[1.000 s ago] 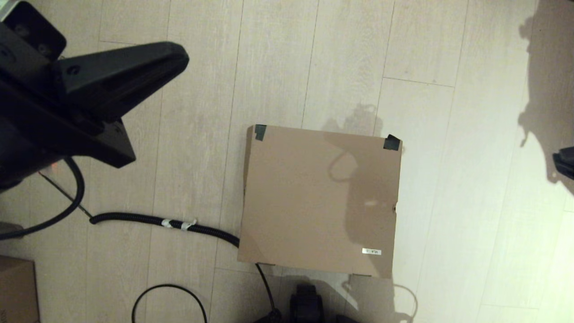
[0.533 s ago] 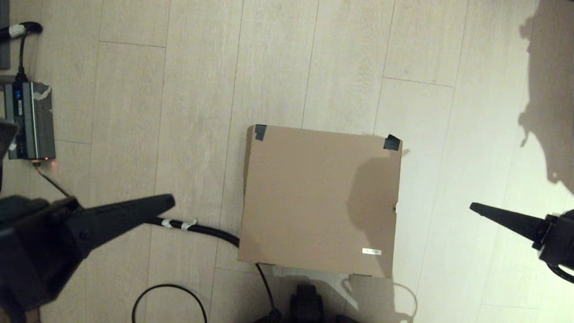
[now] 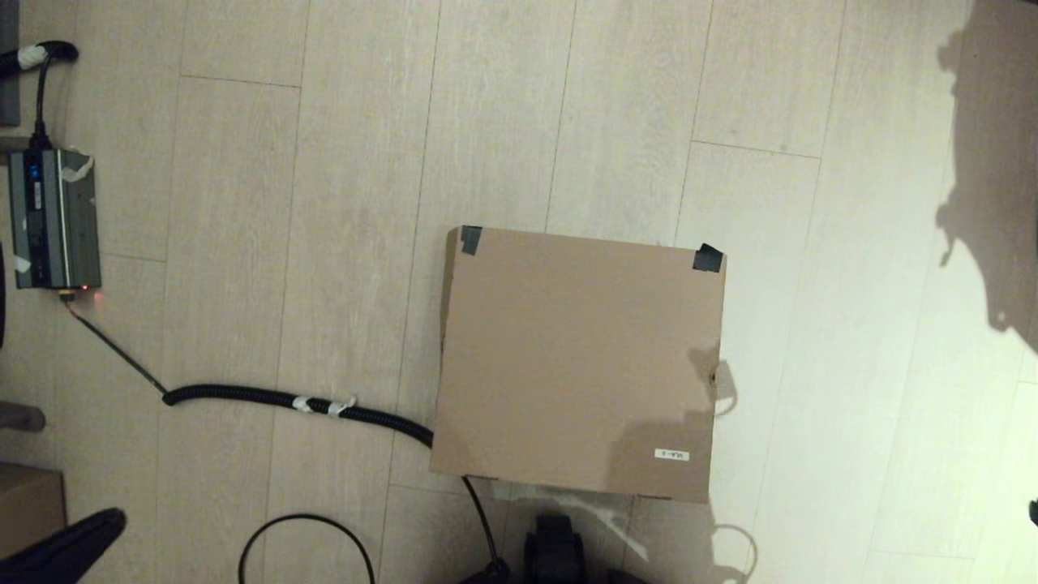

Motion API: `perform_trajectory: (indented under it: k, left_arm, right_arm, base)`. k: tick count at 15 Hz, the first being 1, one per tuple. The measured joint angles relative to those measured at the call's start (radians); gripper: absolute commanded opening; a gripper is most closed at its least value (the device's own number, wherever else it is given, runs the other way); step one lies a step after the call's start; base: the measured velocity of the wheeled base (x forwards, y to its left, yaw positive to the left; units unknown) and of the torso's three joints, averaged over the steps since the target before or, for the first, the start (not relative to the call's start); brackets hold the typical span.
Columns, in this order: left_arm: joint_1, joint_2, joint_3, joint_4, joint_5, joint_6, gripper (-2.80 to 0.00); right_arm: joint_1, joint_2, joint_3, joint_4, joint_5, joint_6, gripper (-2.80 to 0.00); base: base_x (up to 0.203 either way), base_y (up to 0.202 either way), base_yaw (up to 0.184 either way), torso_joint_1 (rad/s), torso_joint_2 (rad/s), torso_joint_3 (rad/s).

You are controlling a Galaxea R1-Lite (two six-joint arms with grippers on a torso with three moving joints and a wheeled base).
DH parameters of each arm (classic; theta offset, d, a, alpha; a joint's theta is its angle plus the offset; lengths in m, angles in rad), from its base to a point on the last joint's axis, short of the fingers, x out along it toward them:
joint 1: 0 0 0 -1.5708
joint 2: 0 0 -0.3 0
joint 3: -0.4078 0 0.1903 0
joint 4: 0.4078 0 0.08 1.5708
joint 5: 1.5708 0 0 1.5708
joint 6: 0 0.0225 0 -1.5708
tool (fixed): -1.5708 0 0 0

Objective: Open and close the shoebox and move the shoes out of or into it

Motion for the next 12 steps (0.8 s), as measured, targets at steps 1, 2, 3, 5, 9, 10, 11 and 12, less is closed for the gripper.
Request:
perform_trajectory:
  k: [1, 2, 3, 5, 9, 10, 11, 12]
  left_arm:
    - [0.074, -0.062, 0.035, 0.015, -0.012, 0.003, -2.80]
    - [0.130, -0.130, 0.093, 0.021, -0.040, 0.011, -2.80]
    - [0.166, -0.186, 0.164, 0.011, -0.063, 0.026, -2.80]
    - [0.206, -0.249, 0.261, -0.007, -0.096, 0.049, -2.80]
    - [0.153, -0.281, 0.262, 0.138, -0.089, 0.052, -2.80]
    - [0.117, -0.285, 0.260, 0.141, -0.088, 0.052, -2.80]
    - [0.093, -0.300, 0.259, 0.142, -0.085, 0.052, -2.80]
    - [0.079, -0.335, 0.259, 0.143, -0.085, 0.052, -2.80]
  right_arm:
    - [-0.035, -0.083, 0.027, 0.042, 0.011, -0.009, -2.80]
    - [-0.059, -0.161, 0.050, 0.091, 0.025, -0.002, -2.80]
    - [-0.074, -0.217, 0.068, 0.149, 0.038, 0.019, -2.80]
    - [-0.090, -0.274, 0.076, 0.312, 0.055, 0.059, -2.80]
    - [-0.048, -0.298, 0.068, 0.414, 0.063, 0.073, -2.80]
    - [0.000, -0.296, 0.068, 0.414, 0.063, 0.078, -2.80]
    - [0.048, -0.299, 0.068, 0.414, 0.060, 0.086, -2.80]
    - [0.077, -0.315, 0.068, 0.414, 0.059, 0.092, -2.80]
  base:
    - [0.000, 0.000, 0.000, 0.000, 0.00, 0.000]
    - [0.000, 0.000, 0.000, 0.000, 0.00, 0.000]
    - [0.000, 0.000, 0.000, 0.000, 0.00, 0.000]
    - [0.000, 0.000, 0.000, 0.000, 0.00, 0.000]
    - [0.000, 0.000, 0.000, 0.000, 0.00, 0.000]
    - [0.000, 0.000, 0.000, 0.000, 0.00, 0.000]
    - [0.000, 0.000, 0.000, 0.000, 0.00, 0.000]
    - [0.000, 0.000, 0.000, 0.000, 0.00, 0.000]
